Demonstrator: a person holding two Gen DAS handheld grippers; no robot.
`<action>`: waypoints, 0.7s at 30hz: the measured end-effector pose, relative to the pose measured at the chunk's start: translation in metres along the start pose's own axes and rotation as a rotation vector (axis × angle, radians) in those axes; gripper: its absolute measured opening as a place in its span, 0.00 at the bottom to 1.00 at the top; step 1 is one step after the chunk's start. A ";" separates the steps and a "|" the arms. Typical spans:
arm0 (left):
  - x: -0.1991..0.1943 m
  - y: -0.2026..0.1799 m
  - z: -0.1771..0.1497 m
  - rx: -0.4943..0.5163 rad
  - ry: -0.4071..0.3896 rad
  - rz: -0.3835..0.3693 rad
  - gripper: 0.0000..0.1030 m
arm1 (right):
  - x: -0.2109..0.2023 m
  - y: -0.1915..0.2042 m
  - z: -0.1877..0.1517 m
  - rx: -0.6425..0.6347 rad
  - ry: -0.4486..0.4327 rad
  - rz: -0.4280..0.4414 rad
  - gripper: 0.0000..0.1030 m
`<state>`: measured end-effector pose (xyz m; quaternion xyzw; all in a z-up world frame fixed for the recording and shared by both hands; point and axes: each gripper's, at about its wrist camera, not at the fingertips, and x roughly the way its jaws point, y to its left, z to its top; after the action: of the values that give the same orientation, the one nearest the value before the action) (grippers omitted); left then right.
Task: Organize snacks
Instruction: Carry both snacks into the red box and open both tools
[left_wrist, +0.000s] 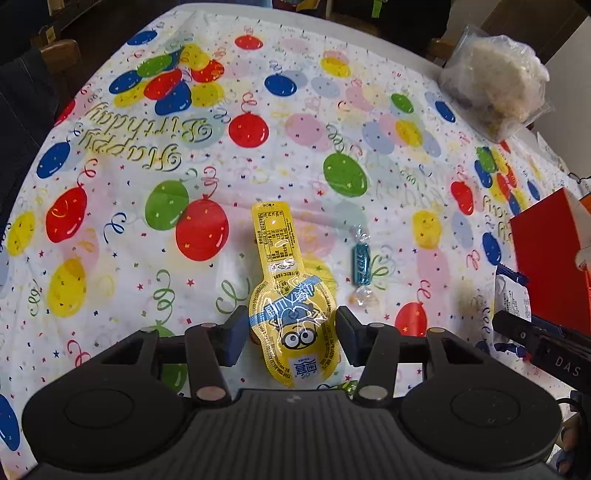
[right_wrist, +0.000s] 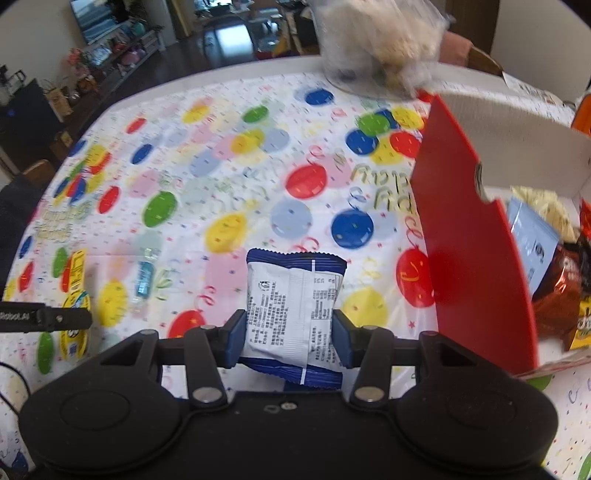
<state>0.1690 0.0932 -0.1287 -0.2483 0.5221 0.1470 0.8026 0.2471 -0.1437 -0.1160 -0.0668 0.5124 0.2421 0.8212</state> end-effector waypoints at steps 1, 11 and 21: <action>-0.004 -0.001 0.000 0.001 -0.007 -0.006 0.49 | -0.004 0.000 0.001 -0.005 -0.006 0.007 0.46; -0.044 -0.032 0.006 0.083 -0.096 -0.054 0.49 | -0.049 -0.010 0.013 -0.024 -0.077 0.034 0.46; -0.071 -0.089 0.011 0.209 -0.160 -0.111 0.49 | -0.088 -0.045 0.022 -0.004 -0.160 0.031 0.46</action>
<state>0.1925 0.0267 -0.0389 -0.1796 0.4544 0.0663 0.8700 0.2545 -0.2044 -0.0351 -0.0407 0.4454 0.2605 0.8556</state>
